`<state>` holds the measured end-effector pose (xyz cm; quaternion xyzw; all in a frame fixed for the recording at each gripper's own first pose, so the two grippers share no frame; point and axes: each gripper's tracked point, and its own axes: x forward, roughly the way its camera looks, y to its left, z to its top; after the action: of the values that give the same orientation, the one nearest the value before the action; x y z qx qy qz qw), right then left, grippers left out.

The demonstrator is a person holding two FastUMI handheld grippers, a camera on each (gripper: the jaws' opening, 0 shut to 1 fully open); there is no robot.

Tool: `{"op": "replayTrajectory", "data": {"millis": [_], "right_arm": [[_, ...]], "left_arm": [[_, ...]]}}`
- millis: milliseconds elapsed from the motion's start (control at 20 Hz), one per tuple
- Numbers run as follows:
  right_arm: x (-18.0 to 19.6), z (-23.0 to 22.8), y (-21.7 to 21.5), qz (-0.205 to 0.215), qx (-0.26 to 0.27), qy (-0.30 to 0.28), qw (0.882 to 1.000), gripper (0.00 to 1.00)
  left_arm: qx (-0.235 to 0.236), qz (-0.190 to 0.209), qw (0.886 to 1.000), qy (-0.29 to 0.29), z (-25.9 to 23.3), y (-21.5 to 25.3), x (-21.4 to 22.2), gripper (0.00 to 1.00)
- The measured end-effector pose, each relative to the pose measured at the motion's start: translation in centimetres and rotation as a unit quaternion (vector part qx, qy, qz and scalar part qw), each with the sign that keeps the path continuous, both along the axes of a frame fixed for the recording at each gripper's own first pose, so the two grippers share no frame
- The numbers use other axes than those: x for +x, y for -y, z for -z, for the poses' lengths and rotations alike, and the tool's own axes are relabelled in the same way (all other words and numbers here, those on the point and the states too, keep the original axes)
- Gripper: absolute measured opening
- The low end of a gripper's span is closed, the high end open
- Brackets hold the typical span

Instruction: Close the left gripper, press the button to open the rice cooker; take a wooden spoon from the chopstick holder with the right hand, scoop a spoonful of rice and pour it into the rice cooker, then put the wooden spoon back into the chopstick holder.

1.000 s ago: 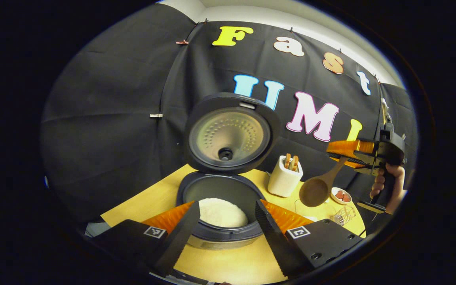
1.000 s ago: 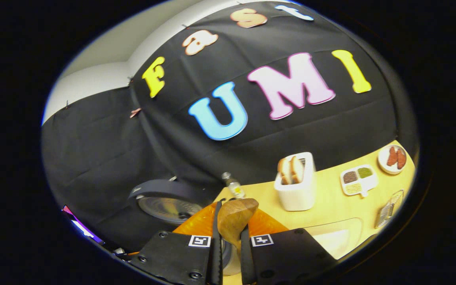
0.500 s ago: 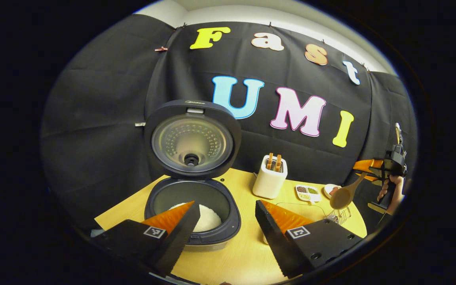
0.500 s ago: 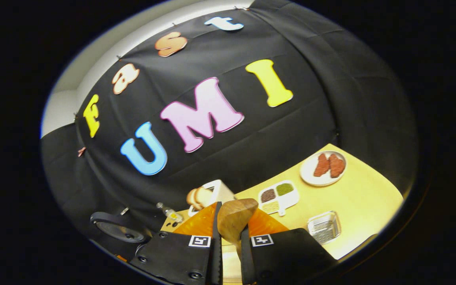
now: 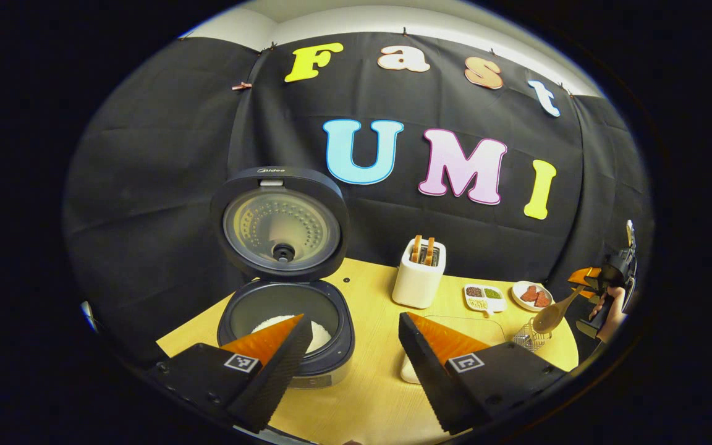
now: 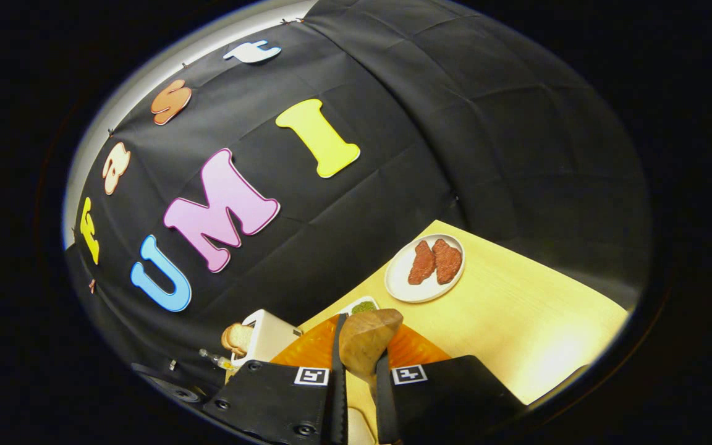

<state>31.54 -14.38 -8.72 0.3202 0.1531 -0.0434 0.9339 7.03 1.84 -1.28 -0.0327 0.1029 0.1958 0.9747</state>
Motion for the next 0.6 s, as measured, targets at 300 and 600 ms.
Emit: {"op": "replayTrajectory", "data": {"millis": [300,600], "right_arm": [[0.9,5.1,0.0,-0.012,-0.013,-0.043,0.999,0.22],[1.7,7.8,-0.9,0.001,-0.015,-0.062,0.998,0.23]], "left_arm": [[0.004,-0.039,0.999,-0.002,-0.5,-0.5,0.0,0.95],[0.033,-0.068,0.997,0.003,-2.5,-2.7,-0.6,0.95]]}}
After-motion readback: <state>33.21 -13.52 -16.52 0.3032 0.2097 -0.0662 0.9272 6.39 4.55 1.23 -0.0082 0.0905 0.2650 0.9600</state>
